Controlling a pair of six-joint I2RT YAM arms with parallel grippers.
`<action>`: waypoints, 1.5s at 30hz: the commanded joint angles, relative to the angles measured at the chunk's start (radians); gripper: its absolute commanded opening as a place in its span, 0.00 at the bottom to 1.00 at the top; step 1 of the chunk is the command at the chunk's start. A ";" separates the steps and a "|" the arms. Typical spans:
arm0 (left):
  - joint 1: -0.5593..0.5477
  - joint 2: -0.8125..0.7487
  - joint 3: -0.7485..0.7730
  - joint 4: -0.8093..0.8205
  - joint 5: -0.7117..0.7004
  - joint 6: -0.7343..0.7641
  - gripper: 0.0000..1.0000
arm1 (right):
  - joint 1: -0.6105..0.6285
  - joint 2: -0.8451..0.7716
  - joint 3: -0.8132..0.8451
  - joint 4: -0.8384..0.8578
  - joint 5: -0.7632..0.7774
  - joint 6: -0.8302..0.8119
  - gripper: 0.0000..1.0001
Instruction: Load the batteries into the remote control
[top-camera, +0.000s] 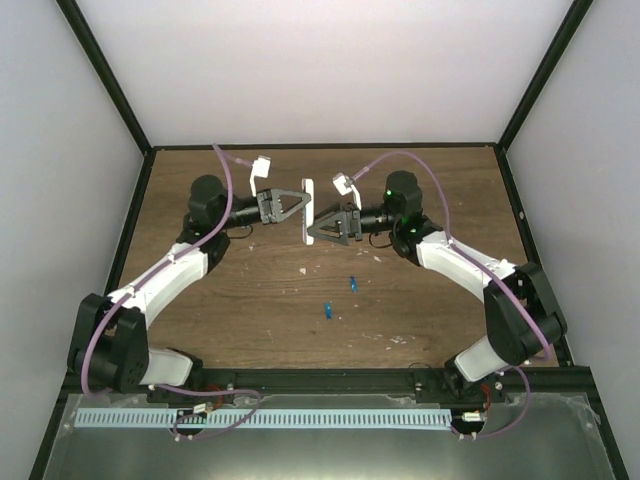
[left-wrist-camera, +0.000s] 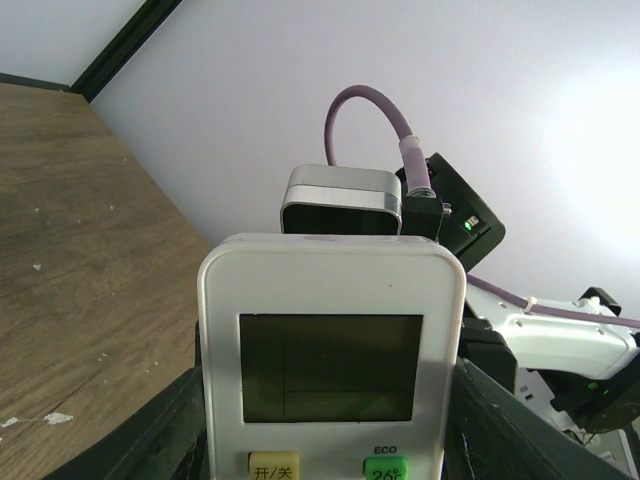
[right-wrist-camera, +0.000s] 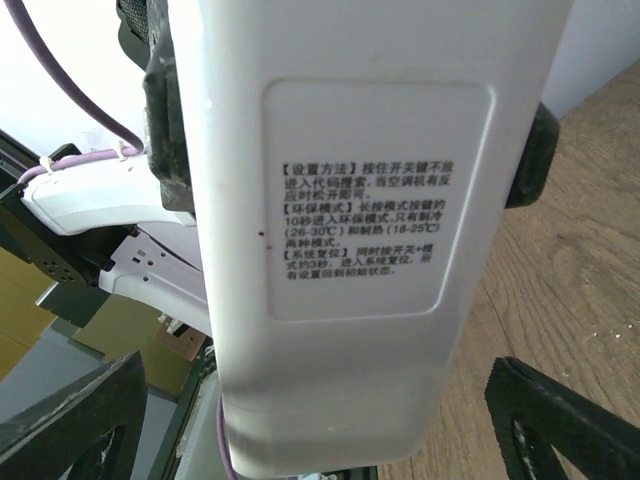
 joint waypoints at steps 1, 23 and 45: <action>-0.006 -0.024 -0.019 0.093 0.002 -0.021 0.35 | -0.001 0.012 0.027 0.038 -0.022 0.010 0.87; -0.020 0.009 -0.030 0.159 -0.019 -0.043 0.34 | -0.002 0.040 0.060 0.035 -0.049 0.006 0.55; -0.024 0.016 -0.050 0.127 -0.037 0.018 0.79 | -0.002 0.034 0.101 -0.087 0.001 -0.085 0.41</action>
